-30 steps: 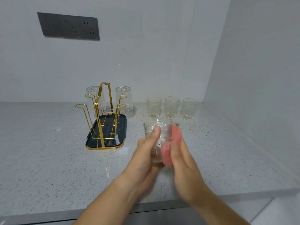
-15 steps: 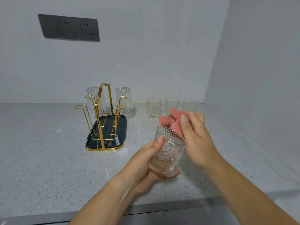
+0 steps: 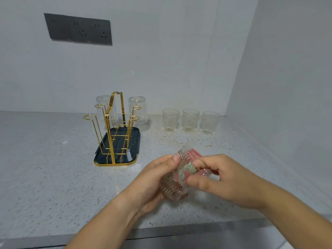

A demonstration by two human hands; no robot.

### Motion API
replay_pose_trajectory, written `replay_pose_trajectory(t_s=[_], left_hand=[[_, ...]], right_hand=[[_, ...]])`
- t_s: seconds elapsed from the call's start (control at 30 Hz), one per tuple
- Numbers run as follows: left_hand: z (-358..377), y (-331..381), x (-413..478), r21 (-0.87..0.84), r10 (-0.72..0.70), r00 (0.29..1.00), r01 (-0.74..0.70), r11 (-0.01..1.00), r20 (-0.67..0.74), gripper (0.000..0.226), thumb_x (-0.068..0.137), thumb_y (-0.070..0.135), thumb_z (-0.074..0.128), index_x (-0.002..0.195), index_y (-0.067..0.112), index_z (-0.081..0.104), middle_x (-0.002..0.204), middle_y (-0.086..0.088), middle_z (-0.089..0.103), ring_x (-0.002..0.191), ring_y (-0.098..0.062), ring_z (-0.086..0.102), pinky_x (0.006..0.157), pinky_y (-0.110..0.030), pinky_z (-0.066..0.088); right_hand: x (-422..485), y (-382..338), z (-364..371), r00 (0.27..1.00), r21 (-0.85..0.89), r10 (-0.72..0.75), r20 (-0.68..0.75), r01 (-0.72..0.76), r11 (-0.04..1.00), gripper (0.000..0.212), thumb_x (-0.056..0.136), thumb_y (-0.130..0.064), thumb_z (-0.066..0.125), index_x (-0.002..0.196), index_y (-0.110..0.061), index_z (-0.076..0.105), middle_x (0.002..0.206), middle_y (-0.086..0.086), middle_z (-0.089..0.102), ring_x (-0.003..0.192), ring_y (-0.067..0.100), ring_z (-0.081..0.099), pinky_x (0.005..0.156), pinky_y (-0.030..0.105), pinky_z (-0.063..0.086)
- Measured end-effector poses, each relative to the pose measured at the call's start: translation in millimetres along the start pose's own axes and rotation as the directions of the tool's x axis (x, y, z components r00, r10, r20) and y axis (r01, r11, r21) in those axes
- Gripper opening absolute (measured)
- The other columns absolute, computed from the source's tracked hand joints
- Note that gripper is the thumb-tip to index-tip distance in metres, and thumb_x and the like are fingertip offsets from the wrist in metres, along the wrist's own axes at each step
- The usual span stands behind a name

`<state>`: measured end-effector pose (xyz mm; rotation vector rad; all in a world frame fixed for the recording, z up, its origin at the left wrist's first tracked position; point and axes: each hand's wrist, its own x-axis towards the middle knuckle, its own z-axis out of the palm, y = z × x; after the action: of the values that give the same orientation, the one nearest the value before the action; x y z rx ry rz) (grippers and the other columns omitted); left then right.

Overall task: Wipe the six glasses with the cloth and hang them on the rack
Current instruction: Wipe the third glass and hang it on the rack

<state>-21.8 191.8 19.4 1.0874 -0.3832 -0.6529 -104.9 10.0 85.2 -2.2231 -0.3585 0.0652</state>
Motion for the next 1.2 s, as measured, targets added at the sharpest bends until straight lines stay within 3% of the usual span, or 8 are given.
replay_pose_trajectory(t_s=[0.2,0.37,0.5,0.63,0.8,0.93,1.07,1.2], left_hand=[[4.3,-3.6,-1.0,0.034,-0.071,0.997,0.07,0.997,0.042,0.081,0.063,0.05,0.096,0.114,-0.006,0.071,0.116,-0.034,0.066,0.112,-0.046,0.058,0.098,-0.049,0.053],[0.3,-0.1,-2.5,-0.003,-0.153,0.985,0.154,0.988,0.075,0.099,0.062,0.053,0.095,0.129,-0.009,0.058,0.118,-0.033,0.068,0.094,-0.039,0.068,0.076,-0.046,0.06],[1.7,-0.7,-6.2,-0.064,-0.031,0.999,0.033,0.997,0.032,0.059,0.077,0.034,0.083,0.122,0.005,0.057,0.11,-0.02,0.073,0.081,-0.03,0.074,0.063,-0.043,0.064],[15.2,-8.6,-7.3,0.177,0.186,0.978,-0.167,0.97,-0.098,0.038,0.088,0.038,0.065,0.116,0.013,0.057,0.105,-0.011,0.077,0.085,-0.024,0.075,0.064,-0.037,0.06],[24.1,1.8,-7.3,-0.039,0.043,0.988,-0.049,0.998,-0.147,0.045,0.087,0.043,0.065,0.105,0.003,0.072,0.089,-0.015,0.077,0.069,-0.023,0.074,0.057,-0.034,0.062],[18.2,4.5,-5.5,-0.091,-0.161,0.986,0.157,0.983,-0.034,0.052,0.087,0.051,0.058,0.099,0.006,0.082,0.089,-0.019,0.075,0.066,-0.029,0.071,0.053,-0.037,0.061],[7.1,6.0,-2.8,0.066,-0.165,0.986,0.164,0.984,0.007,0.073,0.096,0.067,0.04,0.116,0.007,0.078,0.107,-0.019,0.072,0.078,-0.024,0.065,0.068,-0.036,0.05],[0.9,3.9,-0.9,0.197,-0.019,1.0,0.021,0.98,-0.013,0.082,0.089,0.076,0.05,0.124,0.005,0.07,0.106,-0.025,0.069,0.08,-0.024,0.063,0.064,-0.034,0.045]], right_hand=[[4.5,-1.7,-4.0,0.949,-0.019,0.086,0.304,-0.084,0.996,0.034,0.091,-0.021,0.077,0.125,-0.019,0.072,0.123,-0.005,0.075,0.12,0.011,0.067,0.113,0.037,0.045],[6.8,12.2,10.3,0.987,0.089,0.077,0.139,-0.09,0.992,0.02,0.096,-0.017,0.071,0.113,-0.008,0.076,0.109,0.014,0.077,0.105,0.027,0.074,0.1,0.039,0.056],[5.2,11.1,15.4,0.994,0.334,0.107,-0.016,-0.095,0.938,0.018,0.094,-0.019,0.069,0.108,-0.011,0.078,0.107,0.009,0.079,0.106,0.024,0.074,0.1,0.035,0.056],[4.7,9.4,22.5,0.985,0.459,0.145,-0.095,-0.086,0.884,0.018,0.097,-0.015,0.066,0.107,-0.004,0.075,0.106,0.02,0.076,0.101,0.032,0.073,0.094,0.039,0.056],[-0.6,5.2,19.9,0.993,-0.128,-0.116,0.001,0.115,0.985,0.024,0.096,-0.026,0.071,0.12,-0.027,0.073,0.118,-0.019,0.074,0.115,0.0,0.065,0.11,0.03,0.046],[5.1,8.8,10.1,0.967,-0.647,-0.171,0.187,0.252,0.719,0.036,0.094,-0.064,0.051,0.107,-0.035,0.07,0.105,-0.024,0.07,0.106,-0.006,0.056,0.12,0.035,0.021],[7.8,15.5,11.7,0.972,-0.497,-0.216,0.096,0.235,0.836,0.026,0.103,-0.044,0.05,0.103,-0.029,0.071,0.102,-0.02,0.072,0.106,0.003,0.06,0.109,0.033,0.033],[10.0,9.0,16.6,0.999,0.071,-0.035,0.018,0.034,0.997,0.03,0.106,-0.032,0.052,0.094,-0.018,0.075,0.093,-0.009,0.077,0.093,0.009,0.072,0.095,0.031,0.053]])
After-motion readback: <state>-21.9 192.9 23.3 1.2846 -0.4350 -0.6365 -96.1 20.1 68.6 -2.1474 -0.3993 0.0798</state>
